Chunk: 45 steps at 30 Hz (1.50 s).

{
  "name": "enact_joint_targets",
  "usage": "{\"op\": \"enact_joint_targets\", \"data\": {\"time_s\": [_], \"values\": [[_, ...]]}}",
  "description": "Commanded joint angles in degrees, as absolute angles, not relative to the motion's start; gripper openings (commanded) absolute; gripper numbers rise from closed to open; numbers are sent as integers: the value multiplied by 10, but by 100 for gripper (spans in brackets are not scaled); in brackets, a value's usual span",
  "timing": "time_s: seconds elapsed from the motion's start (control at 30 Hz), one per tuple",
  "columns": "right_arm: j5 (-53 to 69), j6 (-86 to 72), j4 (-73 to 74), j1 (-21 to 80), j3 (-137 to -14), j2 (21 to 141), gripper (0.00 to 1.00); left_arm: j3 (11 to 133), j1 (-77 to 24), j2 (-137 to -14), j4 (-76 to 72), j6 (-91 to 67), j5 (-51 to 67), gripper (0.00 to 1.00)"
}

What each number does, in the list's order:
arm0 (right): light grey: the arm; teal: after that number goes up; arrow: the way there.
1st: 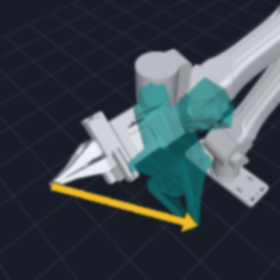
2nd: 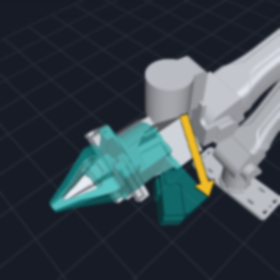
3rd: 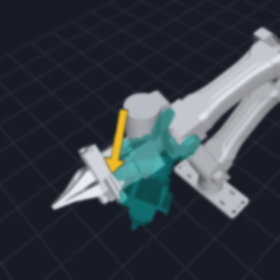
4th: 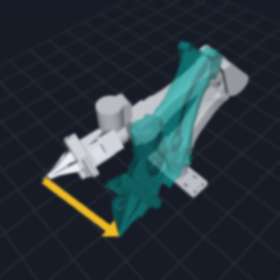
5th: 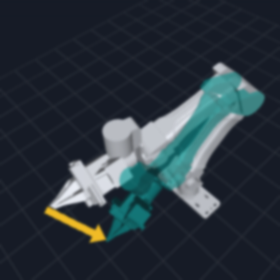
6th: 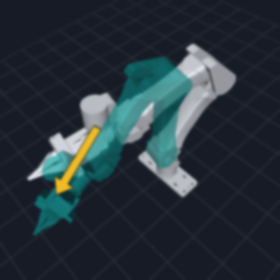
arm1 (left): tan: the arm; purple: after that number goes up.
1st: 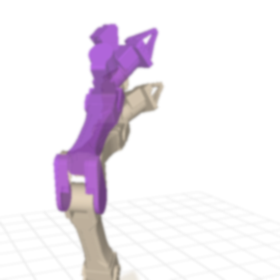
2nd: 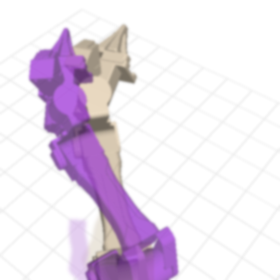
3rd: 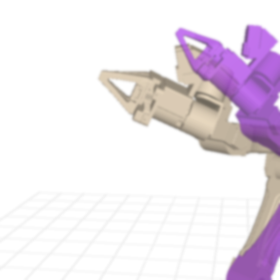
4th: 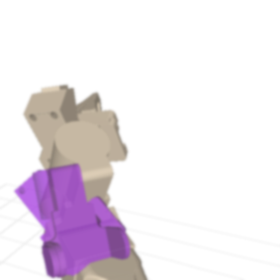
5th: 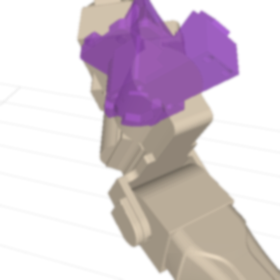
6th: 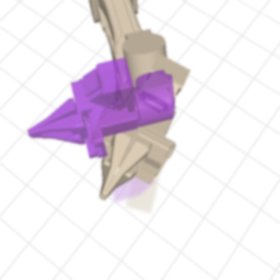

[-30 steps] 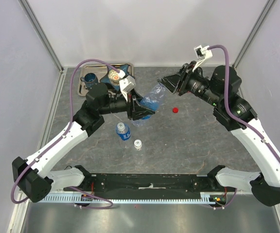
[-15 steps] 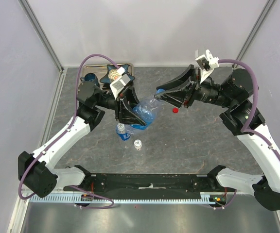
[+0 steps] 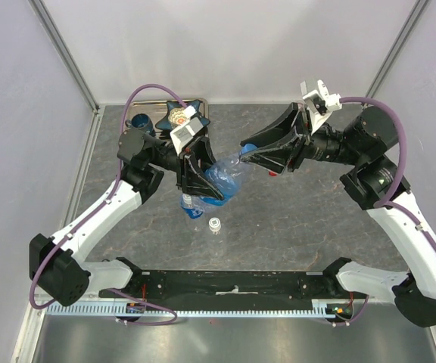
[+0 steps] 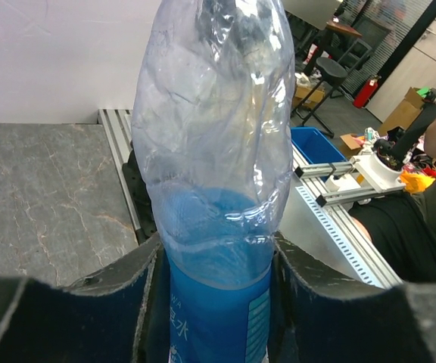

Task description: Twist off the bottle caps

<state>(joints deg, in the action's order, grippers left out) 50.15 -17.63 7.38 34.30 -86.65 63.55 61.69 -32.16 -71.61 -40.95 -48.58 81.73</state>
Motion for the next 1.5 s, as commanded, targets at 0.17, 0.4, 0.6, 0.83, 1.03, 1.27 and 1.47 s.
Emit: {"op": "enact_joint_targets", "data": {"time_s": [0.17,0.4,0.6,0.83,1.03,1.27,1.47], "values": [[413,-221,115,348,-888,646,73,641,-323,-706,-378,-443,793,49],[319,-277,126,348,-939,653,98,652,-323,-704,-319,-400,771,50],[190,-320,194,347,-1021,678,98,688,-323,-696,-114,-228,599,52],[35,-325,279,349,-1040,685,98,734,-380,-686,16,-63,267,52],[-47,-297,294,348,-988,678,98,721,-467,-690,39,15,1,51],[-70,-303,272,349,-939,688,98,699,-519,-699,30,43,-102,50],[-78,-314,234,348,-909,690,95,695,-530,-704,33,47,-102,50]]}}
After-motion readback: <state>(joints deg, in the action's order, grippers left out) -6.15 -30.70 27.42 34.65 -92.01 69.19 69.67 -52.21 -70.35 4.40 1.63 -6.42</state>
